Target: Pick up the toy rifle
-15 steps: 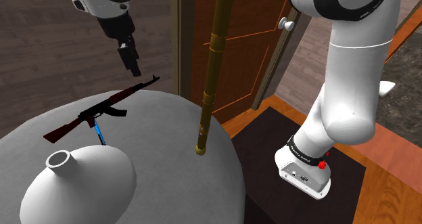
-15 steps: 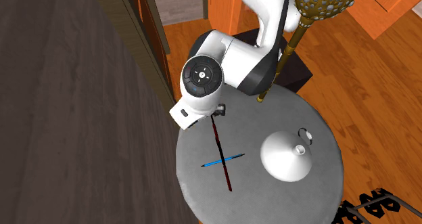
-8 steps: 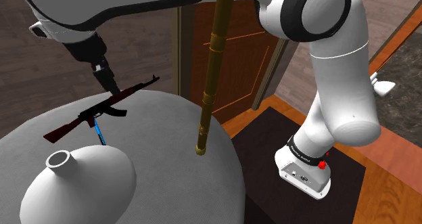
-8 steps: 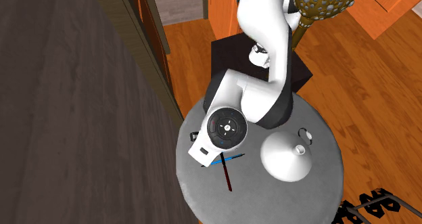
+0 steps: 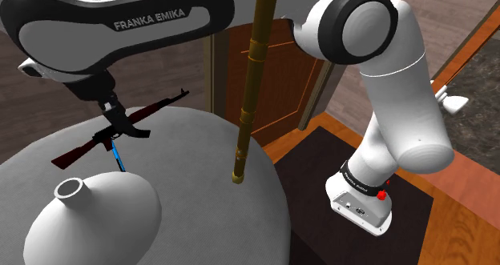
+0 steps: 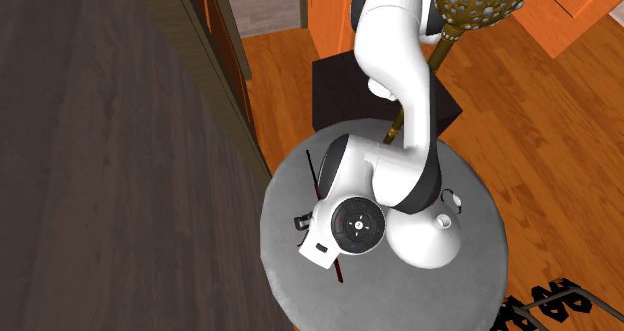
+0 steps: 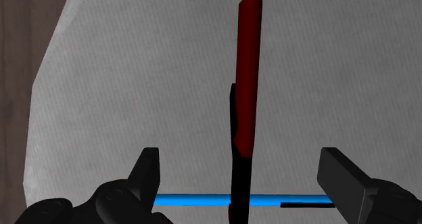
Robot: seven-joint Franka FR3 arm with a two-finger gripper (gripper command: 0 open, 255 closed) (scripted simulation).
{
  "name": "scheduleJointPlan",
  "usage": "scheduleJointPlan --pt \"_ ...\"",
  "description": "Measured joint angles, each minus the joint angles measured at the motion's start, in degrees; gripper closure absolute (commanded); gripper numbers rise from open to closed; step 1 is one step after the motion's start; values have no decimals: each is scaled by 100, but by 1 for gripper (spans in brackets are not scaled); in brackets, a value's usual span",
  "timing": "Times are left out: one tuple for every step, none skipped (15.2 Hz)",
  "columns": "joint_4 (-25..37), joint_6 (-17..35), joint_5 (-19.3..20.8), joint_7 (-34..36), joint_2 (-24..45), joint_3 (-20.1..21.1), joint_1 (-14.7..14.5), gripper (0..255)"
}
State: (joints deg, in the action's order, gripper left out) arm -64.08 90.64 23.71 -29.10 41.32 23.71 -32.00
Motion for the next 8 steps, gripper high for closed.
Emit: scheduleJointPlan --pt "-44 58 7 21 18 -2 -1 0" --pt "-145 151 11 51 19 0 9 0" --pt "-191 191 12 56 16 -1 21 0" --pt "-216 215 13 59 14 -1 28 255" --pt "-229 228 14 61 14 -2 31 255" --pt "-235 234 15 63 14 -2 32 255" --pt "-238 237 15 64 14 -2 32 255" --pt "-240 239 14 64 13 -1 32 255"
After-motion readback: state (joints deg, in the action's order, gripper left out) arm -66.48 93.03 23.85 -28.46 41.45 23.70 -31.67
